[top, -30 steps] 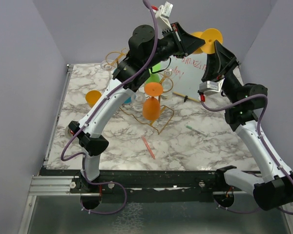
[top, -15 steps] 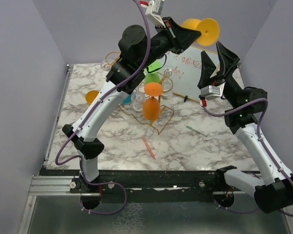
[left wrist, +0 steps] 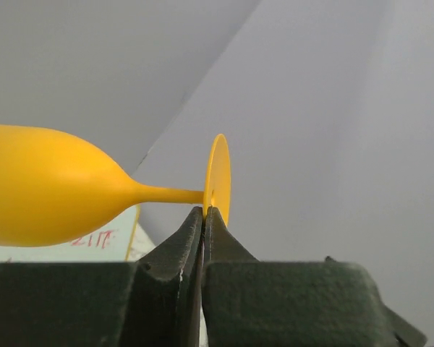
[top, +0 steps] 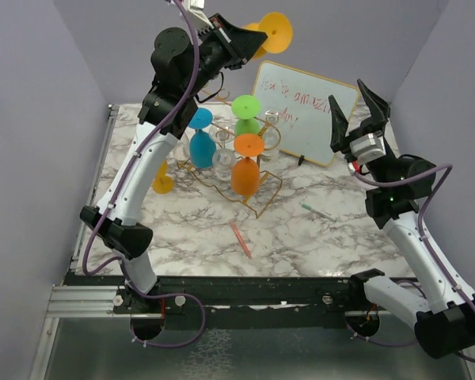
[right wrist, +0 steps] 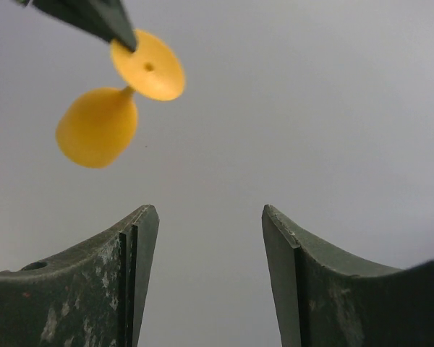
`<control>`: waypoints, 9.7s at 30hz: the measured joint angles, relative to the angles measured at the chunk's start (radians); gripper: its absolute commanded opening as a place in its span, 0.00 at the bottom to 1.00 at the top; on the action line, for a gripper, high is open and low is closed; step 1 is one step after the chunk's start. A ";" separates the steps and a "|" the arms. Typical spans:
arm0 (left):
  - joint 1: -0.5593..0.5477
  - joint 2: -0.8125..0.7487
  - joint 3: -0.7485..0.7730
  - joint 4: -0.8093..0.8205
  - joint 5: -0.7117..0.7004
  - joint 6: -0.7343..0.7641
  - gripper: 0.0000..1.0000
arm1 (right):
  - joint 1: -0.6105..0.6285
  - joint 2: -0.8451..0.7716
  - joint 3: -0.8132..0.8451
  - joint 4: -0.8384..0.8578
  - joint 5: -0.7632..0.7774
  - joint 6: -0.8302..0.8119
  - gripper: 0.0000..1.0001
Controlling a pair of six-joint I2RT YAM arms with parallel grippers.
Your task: Place the wine glass upside down on the wine glass rack
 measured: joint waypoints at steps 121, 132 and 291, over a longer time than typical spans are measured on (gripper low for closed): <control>0.582 -0.413 -0.580 -0.417 0.197 0.103 0.59 | 0.000 -0.179 -0.097 -0.717 0.525 1.331 0.63; 0.595 -0.568 -0.765 -0.521 -0.302 0.248 0.64 | 0.000 -0.157 -0.097 -0.724 0.526 1.349 0.63; 0.075 -0.467 -0.690 0.129 0.716 0.086 0.81 | -0.002 -0.262 0.034 -0.503 0.125 0.752 0.01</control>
